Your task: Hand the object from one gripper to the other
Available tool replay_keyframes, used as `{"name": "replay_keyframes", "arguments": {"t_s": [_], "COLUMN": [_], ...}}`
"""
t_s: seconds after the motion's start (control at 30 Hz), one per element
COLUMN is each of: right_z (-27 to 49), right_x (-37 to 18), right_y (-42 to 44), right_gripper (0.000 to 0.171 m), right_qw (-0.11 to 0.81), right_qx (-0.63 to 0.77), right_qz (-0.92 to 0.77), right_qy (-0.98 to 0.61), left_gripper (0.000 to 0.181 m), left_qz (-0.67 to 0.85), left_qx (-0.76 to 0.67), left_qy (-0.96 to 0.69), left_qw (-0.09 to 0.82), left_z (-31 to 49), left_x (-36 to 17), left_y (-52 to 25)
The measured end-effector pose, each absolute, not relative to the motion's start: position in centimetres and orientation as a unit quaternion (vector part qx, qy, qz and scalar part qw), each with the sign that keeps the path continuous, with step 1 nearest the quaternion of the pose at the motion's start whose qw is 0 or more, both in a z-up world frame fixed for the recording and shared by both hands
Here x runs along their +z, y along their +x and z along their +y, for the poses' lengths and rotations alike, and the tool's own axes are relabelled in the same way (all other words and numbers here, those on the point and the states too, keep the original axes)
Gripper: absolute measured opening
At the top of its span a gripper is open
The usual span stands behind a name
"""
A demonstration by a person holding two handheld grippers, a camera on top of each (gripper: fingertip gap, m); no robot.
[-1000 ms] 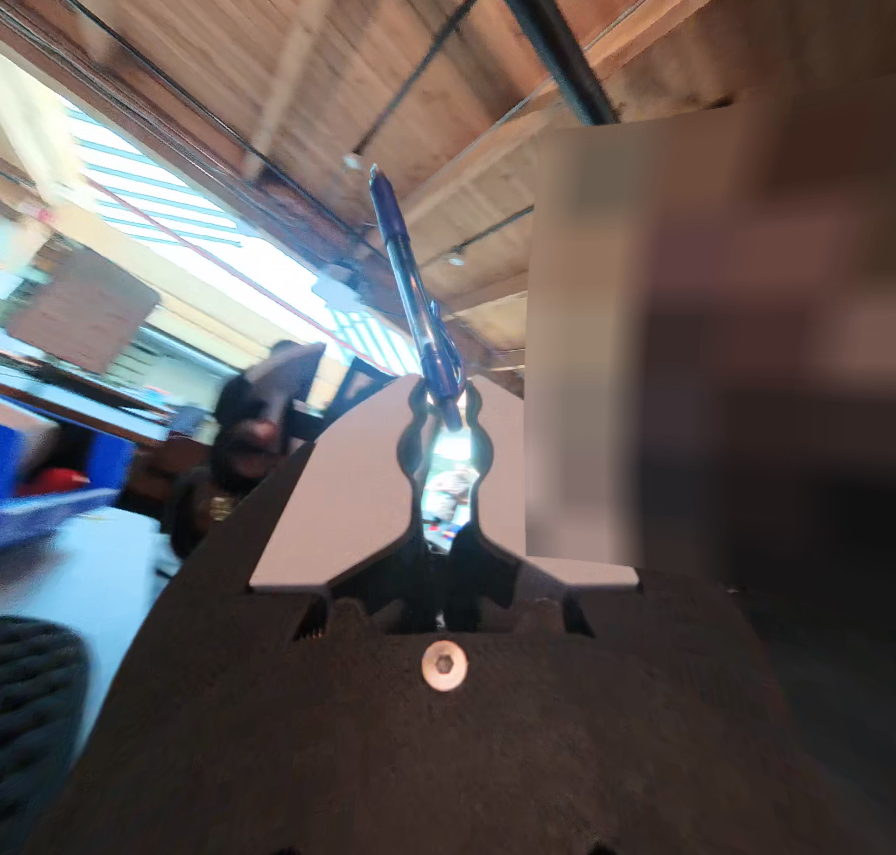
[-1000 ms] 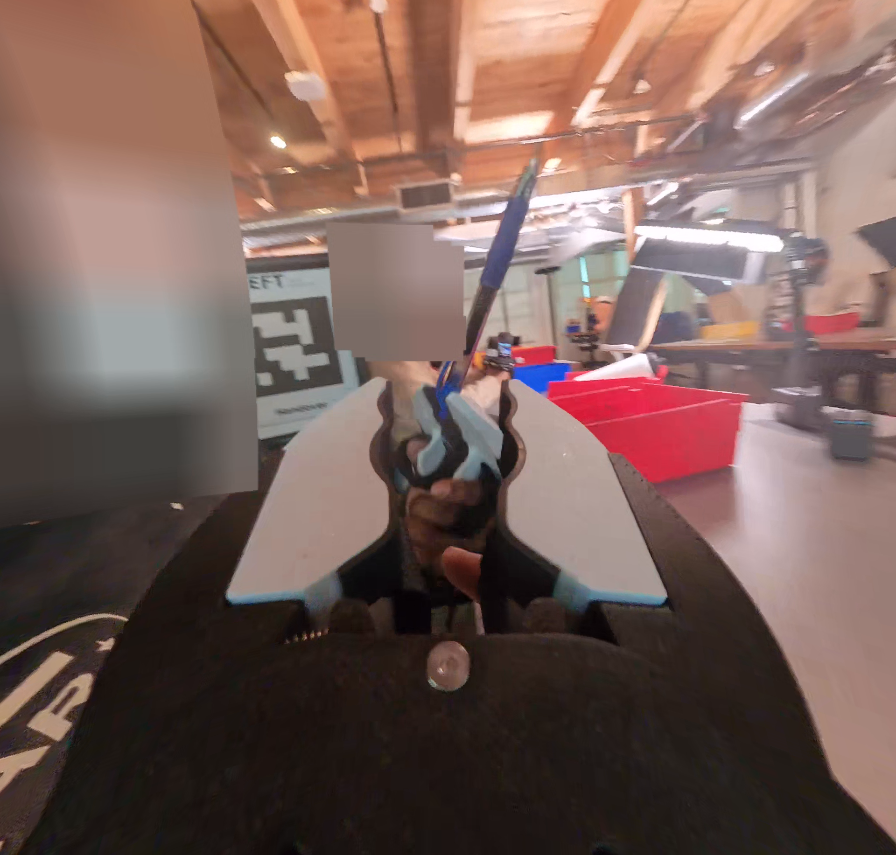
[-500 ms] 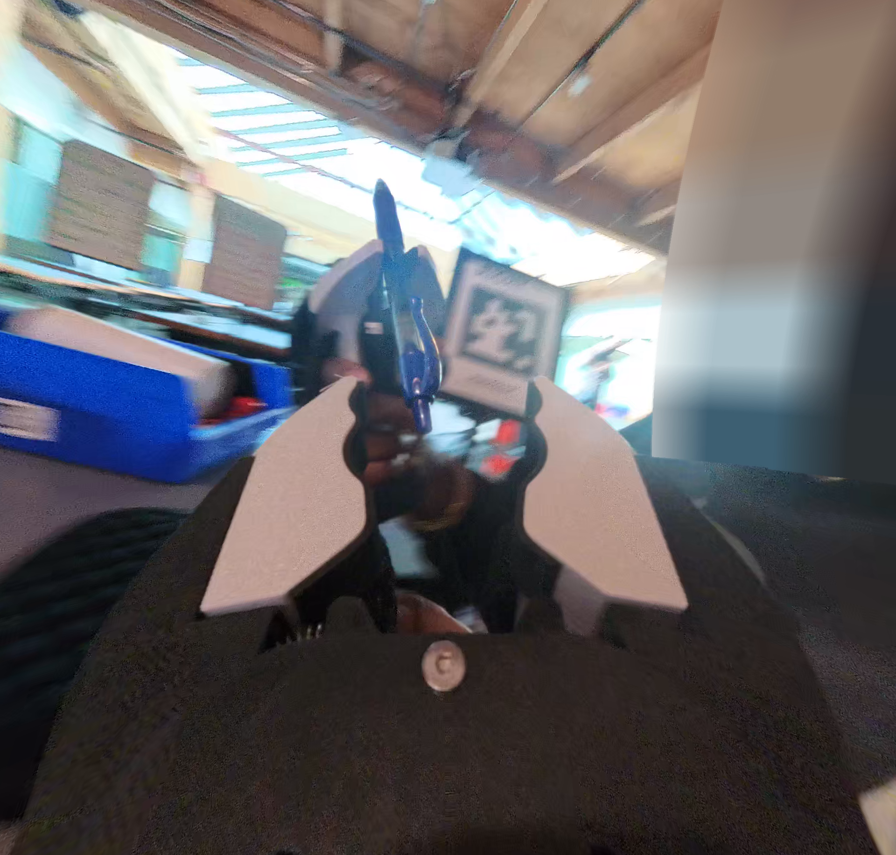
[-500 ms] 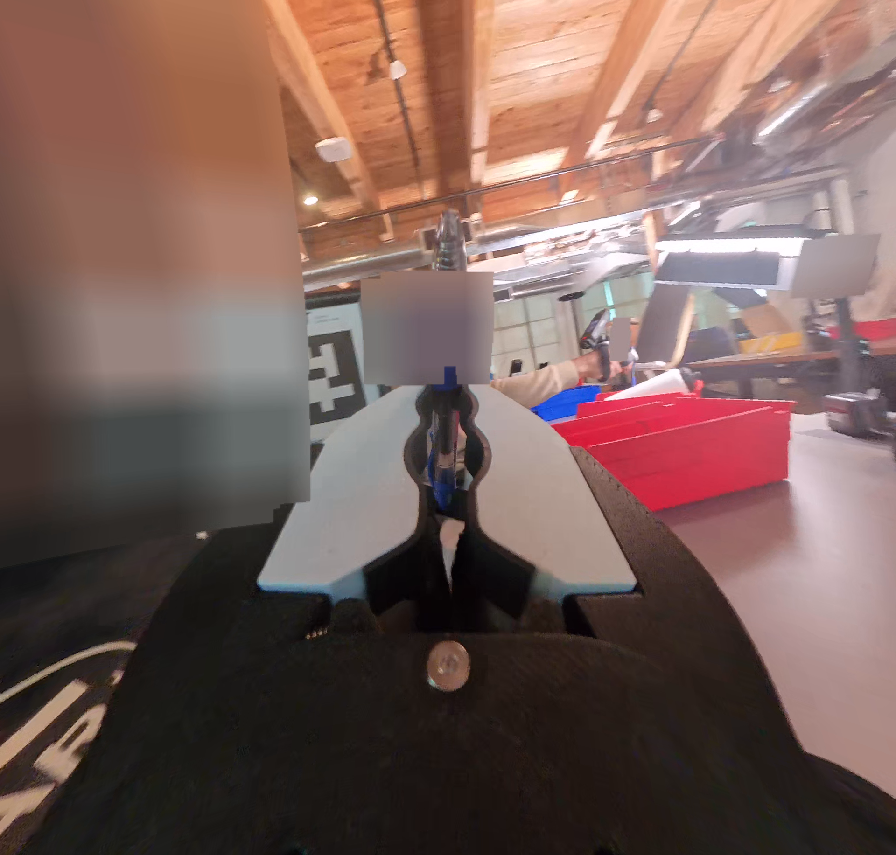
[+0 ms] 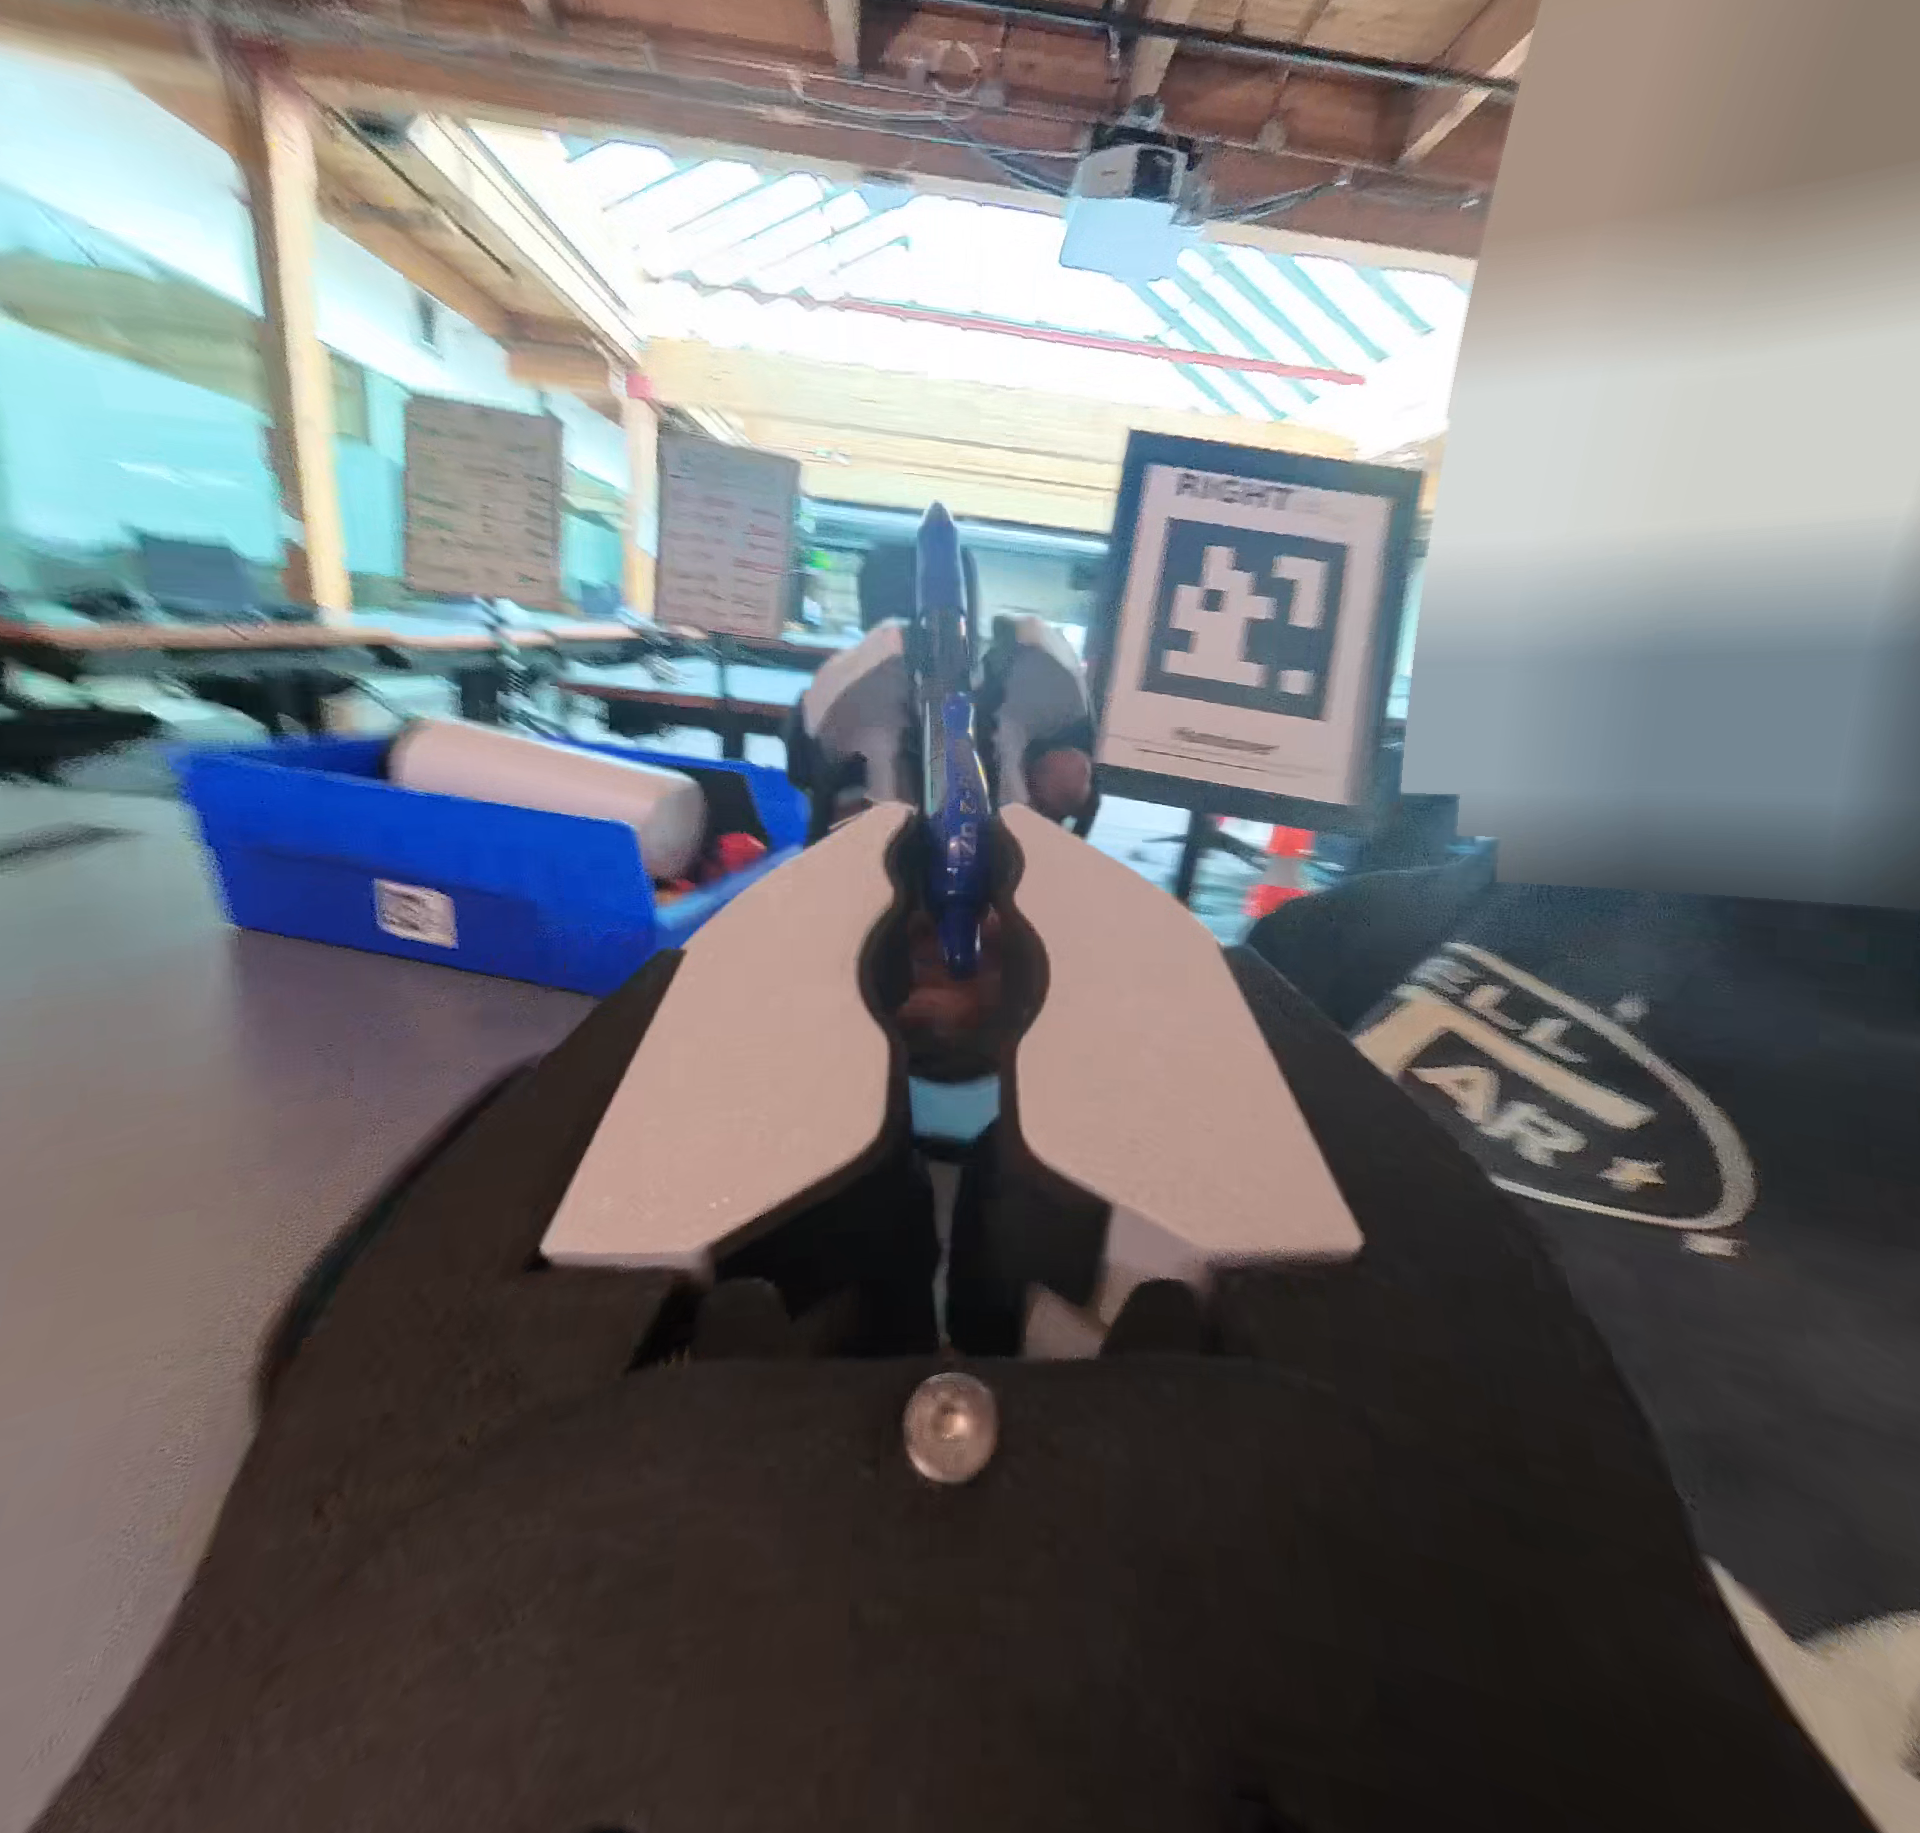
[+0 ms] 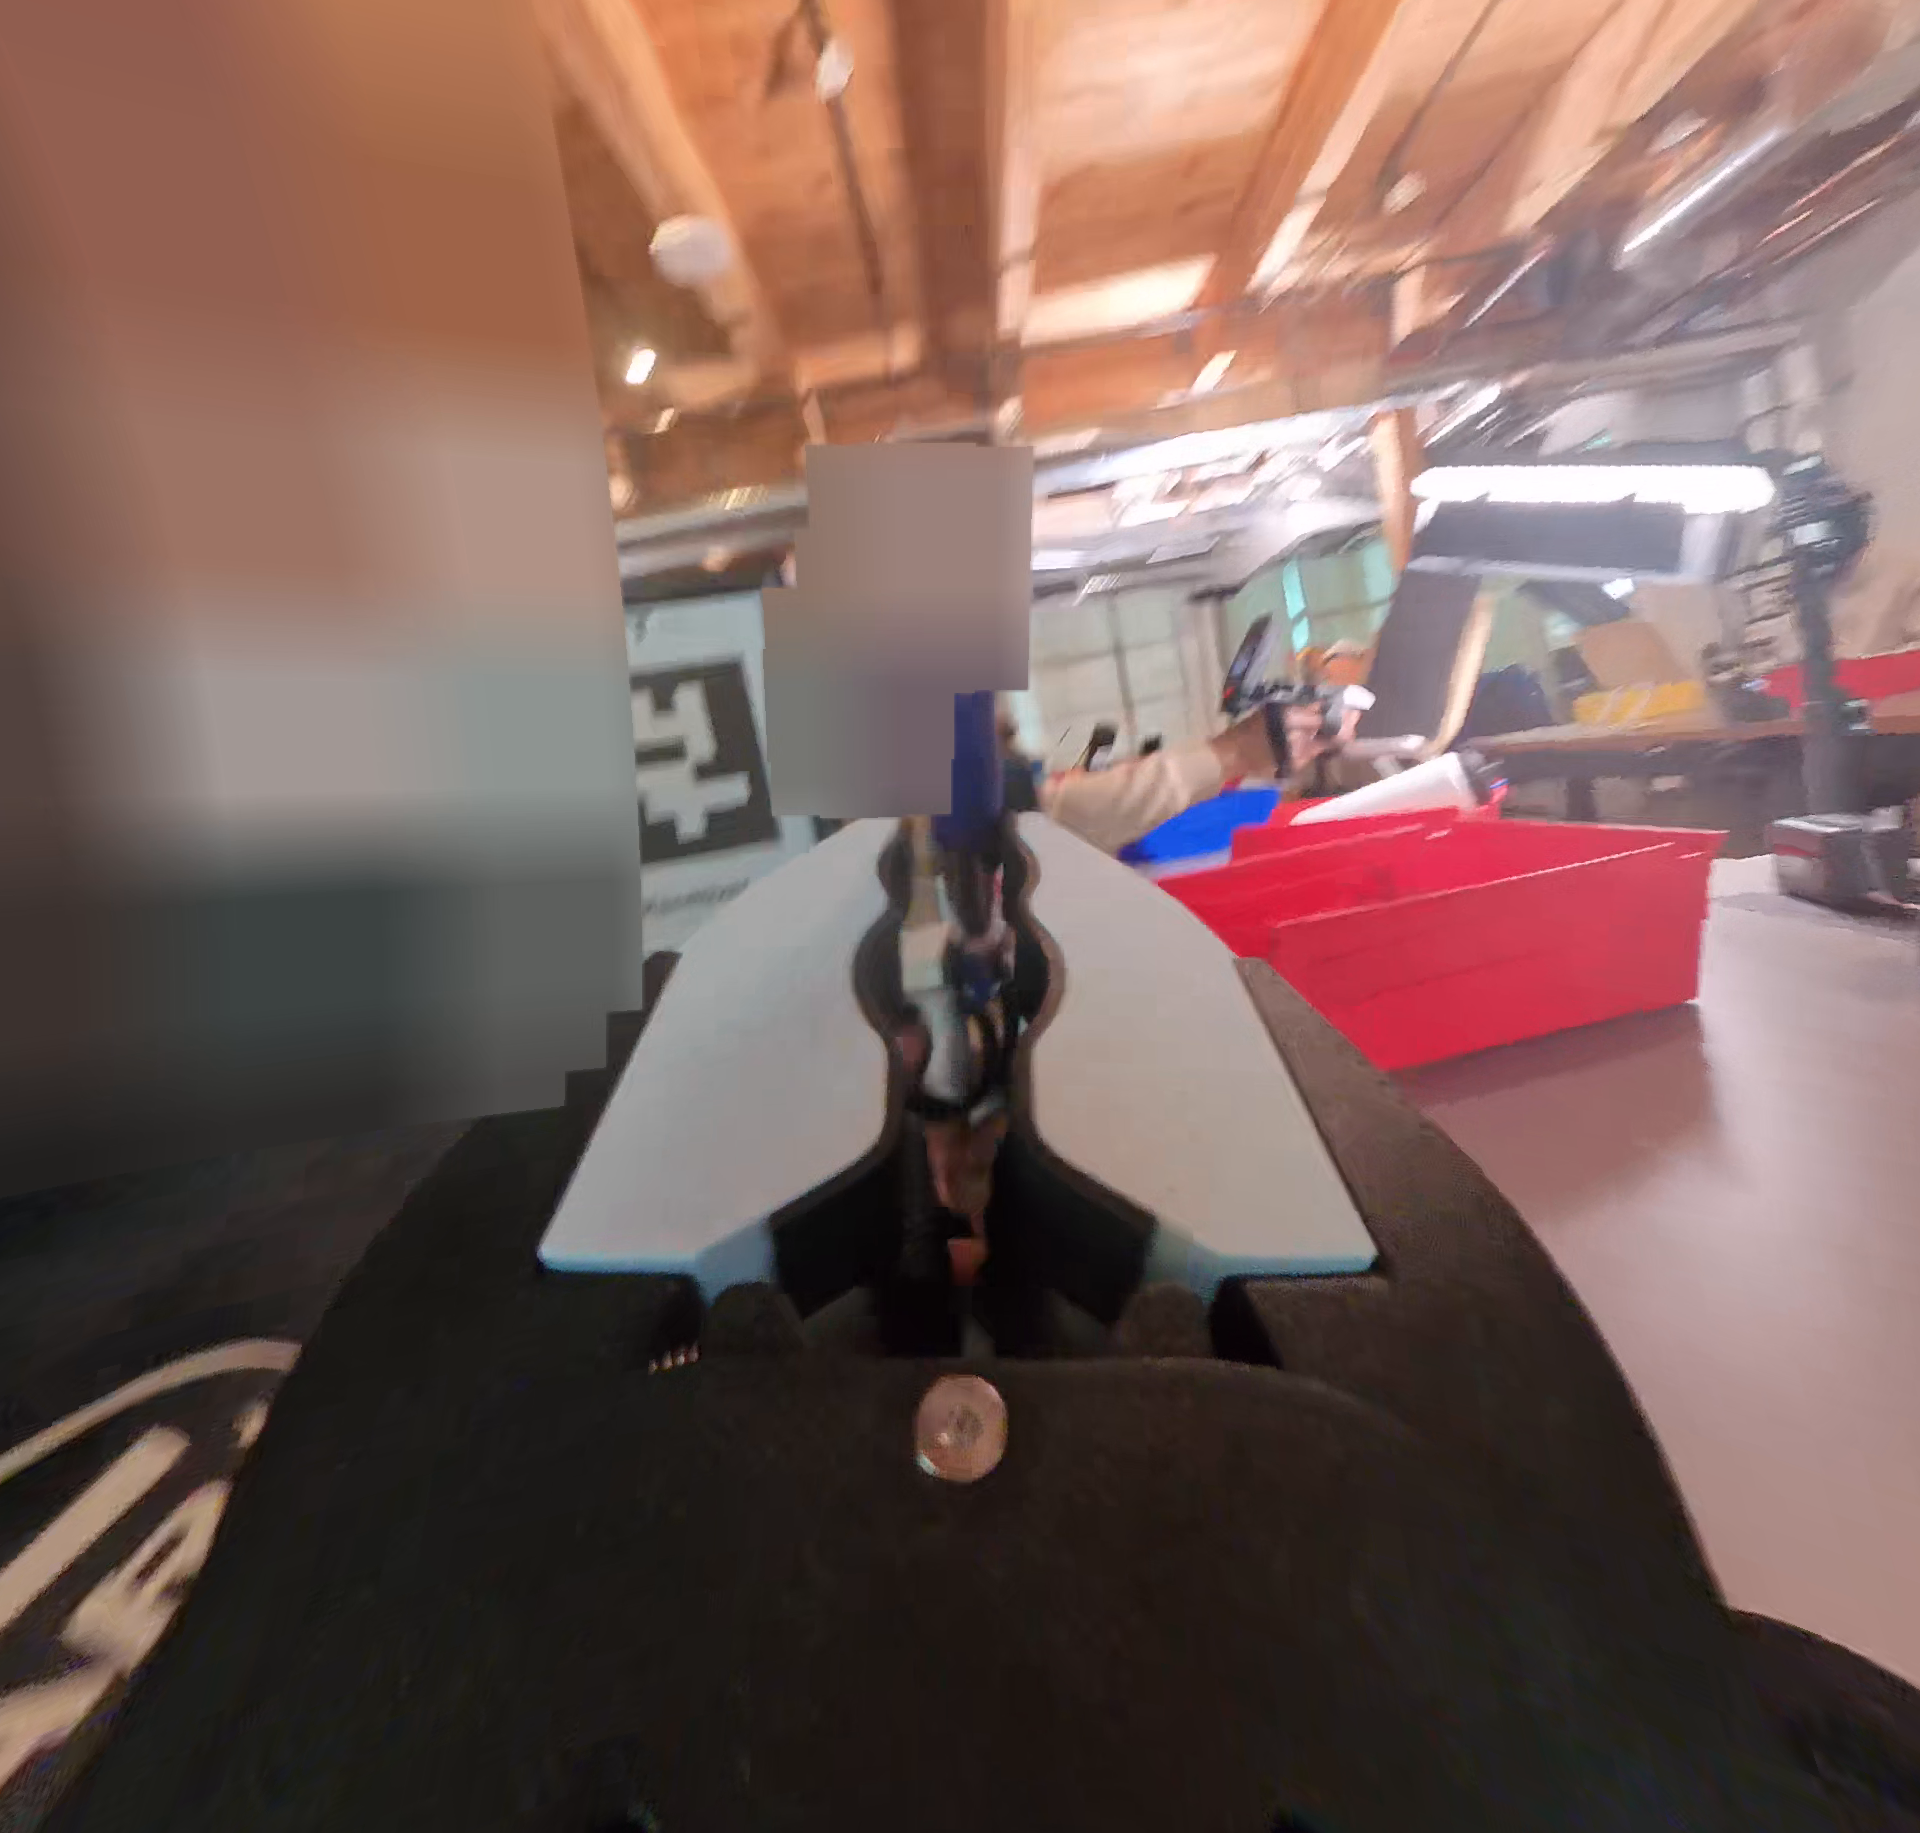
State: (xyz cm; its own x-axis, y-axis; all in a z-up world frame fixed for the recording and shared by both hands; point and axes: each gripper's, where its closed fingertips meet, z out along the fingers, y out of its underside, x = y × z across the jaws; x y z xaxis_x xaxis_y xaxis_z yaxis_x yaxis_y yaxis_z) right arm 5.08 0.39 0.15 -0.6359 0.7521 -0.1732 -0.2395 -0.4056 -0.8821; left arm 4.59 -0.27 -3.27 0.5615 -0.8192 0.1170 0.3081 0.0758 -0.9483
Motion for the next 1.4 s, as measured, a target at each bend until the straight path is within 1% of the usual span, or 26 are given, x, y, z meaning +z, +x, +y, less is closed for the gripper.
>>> {"name": "replay_keyframes", "arguments": {"t_s": [0.03,0.07,0.1,0.13,0.17,0.2,0.3,0.37,0.47,0.67,0.8,0.83,0.9,0.97,1.0,1.1,1.17,1.2,1.27,1.4], "right_z": [0.1,-0.1,-0.3,-0.3,0.1,0.7,2.1,2.1,1.1,-0.2,-0.6,-0.7,-0.6,-0.5,-0.2,0.1,0.6,0.9,1.2,1.2], "right_x": [-0.1,-0.6,-1.3,-2.2,-2.8,-3.3,-3.3,-3.2,-3.0,-4.6,-4.8,-4.7,-4.4,-4.3,-4.3,-4.1,-3.9,-3.9,-4.2,-4.5], "right_y": [5.5,5.9,6.3,6.7,7.0,7.1,7.7,8.2,8.8,8.7,8.8,8.8,8.5,8.1,7.7,7.0,6.4,6.3,6.1,6.0], "right_gripper": [0.031,0.046,0.055,0.059,0.06,0.059,0.043,0.037,0.031,0.014,0.011,0.011,0.011,0.011,0.011,0.012,0.012,0.011,0.011,0.012], "right_qw": [0.302,0.29,0.281,0.284,0.31,0.353,0.477,0.52,0.549,0.535,0.5,0.491,0.464,0.421,0.403,0.343,0.296,0.275,0.247,0.219], "right_qx": [0.774,0.754,0.726,0.69,0.649,0.604,0.49,0.44,0.41,0.372,0.398,0.411,0.453,0.501,0.521,0.59,0.631,0.646,0.665,0.676], "right_qz": [-0.481,-0.518,-0.56,-0.601,-0.633,-0.657,-0.693,-0.707,-0.715,-0.752,-0.761,-0.758,-0.745,-0.73,-0.719,-0.677,-0.642,-0.628,-0.611,-0.604], "right_qy": [-0.281,-0.282,-0.284,-0.285,-0.286,-0.28,-0.228,-0.191,-0.138,-0.103,-0.112,-0.122,-0.157,-0.199,-0.222,-0.274,-0.32,-0.335,-0.352,-0.36], "left_gripper": [0.011,0.011,0.011,0.011,0.011,0.011,0.012,0.012,0.011,0.011,0.011,0.014,0.04,0.052,0.053,0.053,0.052,0.05,0.043,0.029], "left_qz": [0.235,0.236,0.24,0.24,0.242,0.246,0.26,0.27,0.285,0.298,0.311,0.319,0.327,0.34,0.348,0.372,0.387,0.392,0.399,0.411], "left_qx": [-0.435,-0.456,-0.475,-0.489,-0.499,-0.505,-0.514,-0.514,-0.515,-0.515,-0.504,-0.486,-0.44,-0.375,-0.321,-0.136,-0.035,-0.006,0.018,0.012], "left_qy": [-0.555,-0.561,-0.564,-0.565,-0.567,-0.569,-0.581,-0.588,-0.595,-0.606,-0.598,-0.591,-0.574,-0.564,-0.563,-0.527,-0.505,-0.5,-0.491,-0.498], "left_qw": [0.67,0.65,0.632,0.62,0.609,0.6,0.576,0.563,0.547,0.528,0.539,0.559,0.609,0.652,0.677,0.752,0.77,0.773,0.774,0.764], "left_z": [-0.5,-0.7,-1.0,-1.2,-1.3,-1.5,-2.0,-2.2,-2.6,-2.9,-3.2,-3.1,-2.9,-2.5,-2.0,-1.1,-0.8,-0.8,-0.9,-1.0], "left_x": [-3.5,-3.8,-4.1,-4.3,-4.6,-4.8,-5.5,-5.9,-6.4,-7.1,-6.8,-6.6,-5.9,-5.6,-5.6,-5.0,-4.8,-4.8,-4.6,-4.9], "left_y": [4.5,4.3,4.1,3.8,3.6,3.5,3.5,3.8,4.2,4.5,4.5,4.4,4.3,4.2,4.0,3.0,2.5,2.3,2.2,2.2]}}
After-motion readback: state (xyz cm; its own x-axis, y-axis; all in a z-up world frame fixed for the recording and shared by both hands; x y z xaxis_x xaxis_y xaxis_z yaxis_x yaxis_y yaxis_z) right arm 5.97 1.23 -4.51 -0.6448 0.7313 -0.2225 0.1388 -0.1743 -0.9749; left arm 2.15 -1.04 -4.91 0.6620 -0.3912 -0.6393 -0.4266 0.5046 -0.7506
